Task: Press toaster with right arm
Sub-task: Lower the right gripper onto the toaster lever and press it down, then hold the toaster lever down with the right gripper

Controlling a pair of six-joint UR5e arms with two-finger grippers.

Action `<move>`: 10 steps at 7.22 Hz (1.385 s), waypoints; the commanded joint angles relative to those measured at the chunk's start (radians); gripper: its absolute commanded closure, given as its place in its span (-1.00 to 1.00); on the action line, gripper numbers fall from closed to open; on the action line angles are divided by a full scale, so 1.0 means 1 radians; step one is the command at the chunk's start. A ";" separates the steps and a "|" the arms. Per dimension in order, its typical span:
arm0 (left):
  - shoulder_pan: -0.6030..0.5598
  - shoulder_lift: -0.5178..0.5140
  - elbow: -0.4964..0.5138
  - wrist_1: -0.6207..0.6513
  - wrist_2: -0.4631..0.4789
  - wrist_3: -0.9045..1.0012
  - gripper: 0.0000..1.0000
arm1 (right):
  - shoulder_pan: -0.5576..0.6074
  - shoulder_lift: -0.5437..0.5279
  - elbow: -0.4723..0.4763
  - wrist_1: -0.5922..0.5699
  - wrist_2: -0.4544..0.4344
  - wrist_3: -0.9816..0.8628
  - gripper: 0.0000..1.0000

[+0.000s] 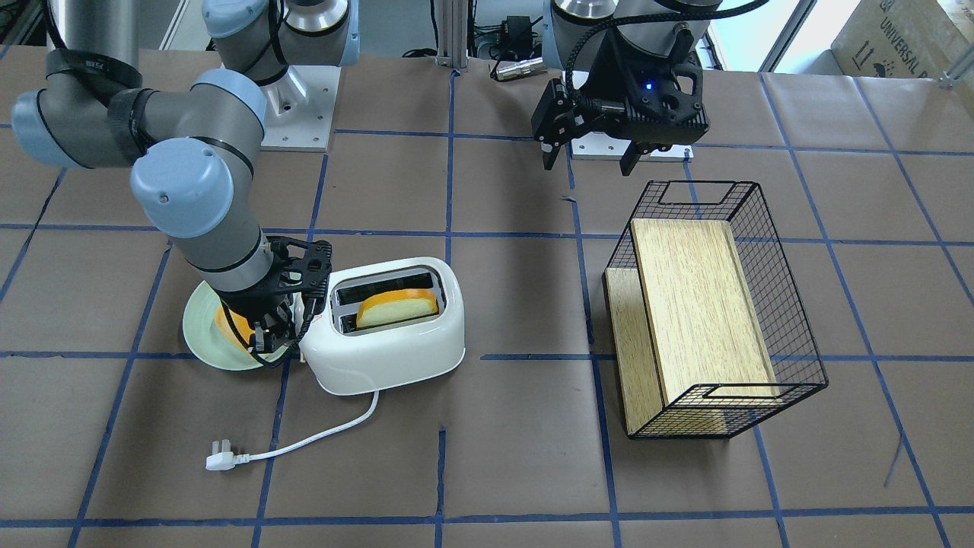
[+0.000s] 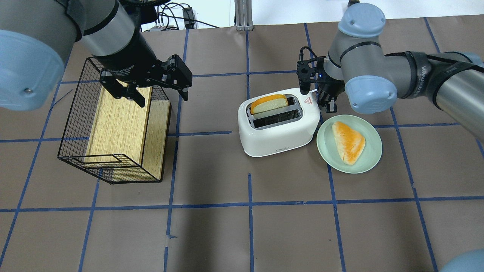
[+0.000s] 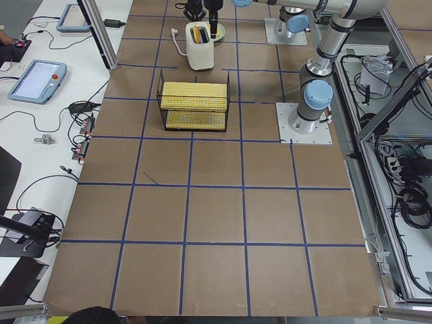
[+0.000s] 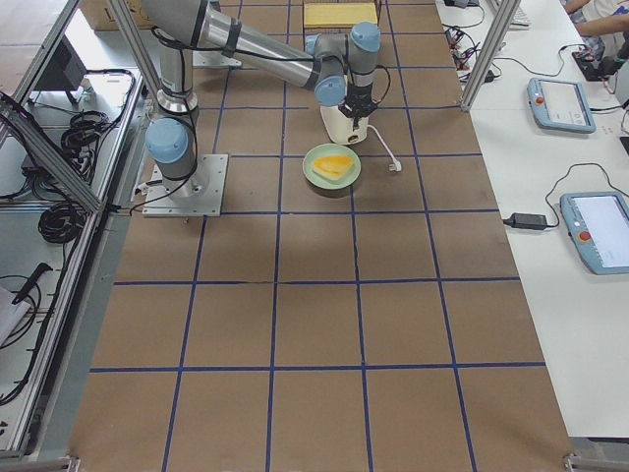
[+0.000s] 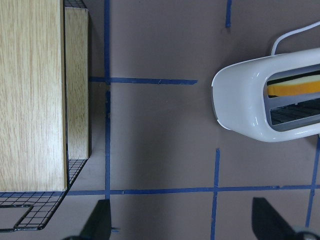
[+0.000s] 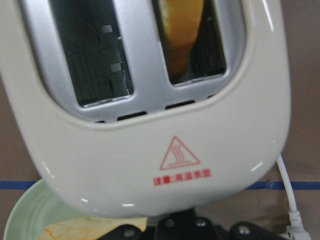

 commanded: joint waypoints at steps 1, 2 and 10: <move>0.000 0.000 0.000 0.000 0.000 0.000 -1.00 | -0.001 0.002 0.010 -0.009 -0.004 -0.007 0.80; 0.000 0.000 0.000 0.000 0.000 0.000 -1.00 | -0.001 0.008 0.020 -0.027 -0.006 -0.007 0.79; 0.000 0.000 0.000 0.000 0.000 0.000 -1.00 | -0.001 -0.030 0.013 -0.058 -0.015 0.009 0.75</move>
